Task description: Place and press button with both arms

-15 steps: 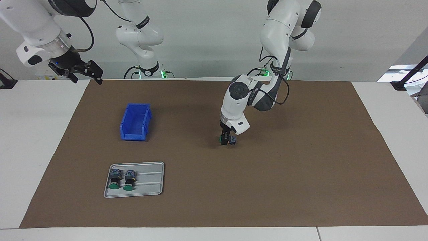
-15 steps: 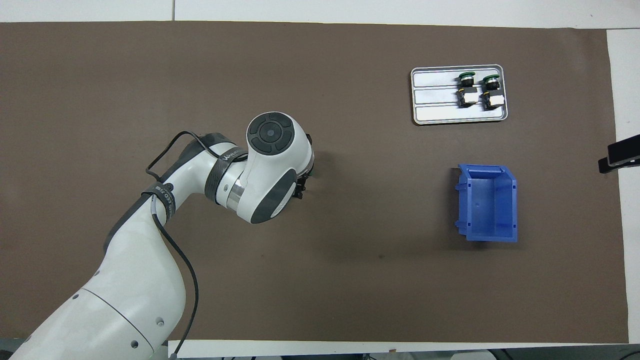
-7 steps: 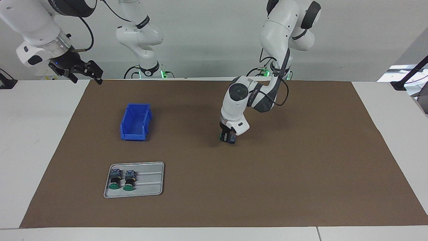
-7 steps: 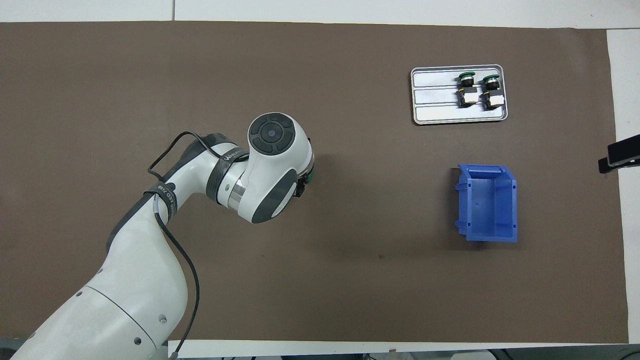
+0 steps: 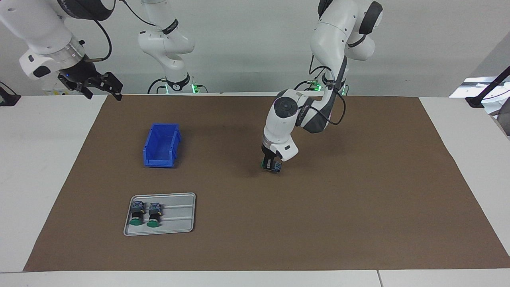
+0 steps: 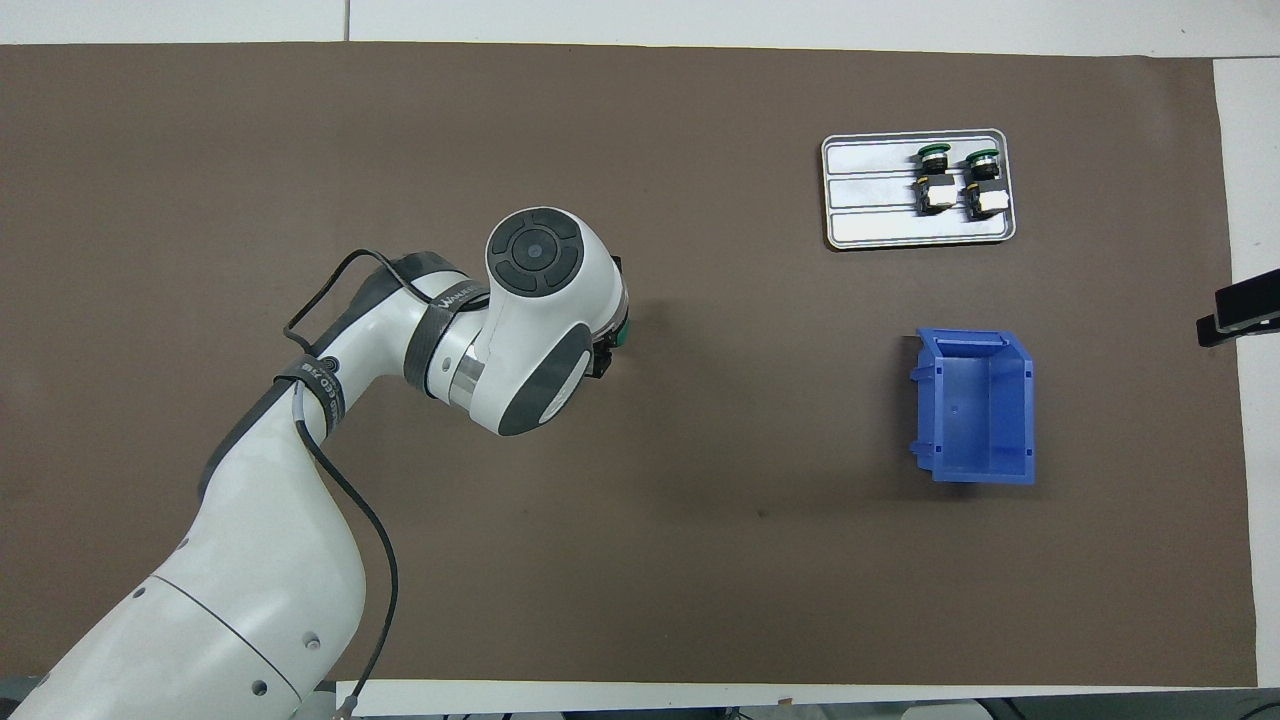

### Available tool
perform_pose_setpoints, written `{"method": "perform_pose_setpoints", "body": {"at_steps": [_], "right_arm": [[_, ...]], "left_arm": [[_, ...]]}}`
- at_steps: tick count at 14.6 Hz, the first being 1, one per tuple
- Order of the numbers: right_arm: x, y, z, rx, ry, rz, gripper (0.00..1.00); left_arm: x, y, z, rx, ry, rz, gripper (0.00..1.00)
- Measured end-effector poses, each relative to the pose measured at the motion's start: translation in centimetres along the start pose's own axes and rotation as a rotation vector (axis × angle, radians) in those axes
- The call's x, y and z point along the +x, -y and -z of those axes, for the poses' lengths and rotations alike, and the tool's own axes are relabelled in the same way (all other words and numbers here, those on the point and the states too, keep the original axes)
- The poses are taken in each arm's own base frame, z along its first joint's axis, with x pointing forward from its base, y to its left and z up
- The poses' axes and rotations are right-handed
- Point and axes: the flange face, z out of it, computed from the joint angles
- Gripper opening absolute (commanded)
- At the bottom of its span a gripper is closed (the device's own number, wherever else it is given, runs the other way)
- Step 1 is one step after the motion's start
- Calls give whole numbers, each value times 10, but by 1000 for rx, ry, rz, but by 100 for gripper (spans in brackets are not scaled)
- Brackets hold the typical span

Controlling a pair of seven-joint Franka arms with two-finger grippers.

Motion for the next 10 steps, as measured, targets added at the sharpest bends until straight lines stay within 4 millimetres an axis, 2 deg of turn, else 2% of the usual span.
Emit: {"method": "perform_pose_setpoints", "body": {"at_steps": [3, 5, 10], "right_arm": [[0, 0, 0, 0, 0, 0, 100], [0, 0, 0, 0, 0, 0, 100], [0, 0, 0, 0, 0, 0, 100]], "left_arm": [[26, -3, 42, -22, 10, 48, 10], [47, 0, 61, -31, 29, 90, 10], [83, 3, 70, 9, 192, 126, 9]]}}
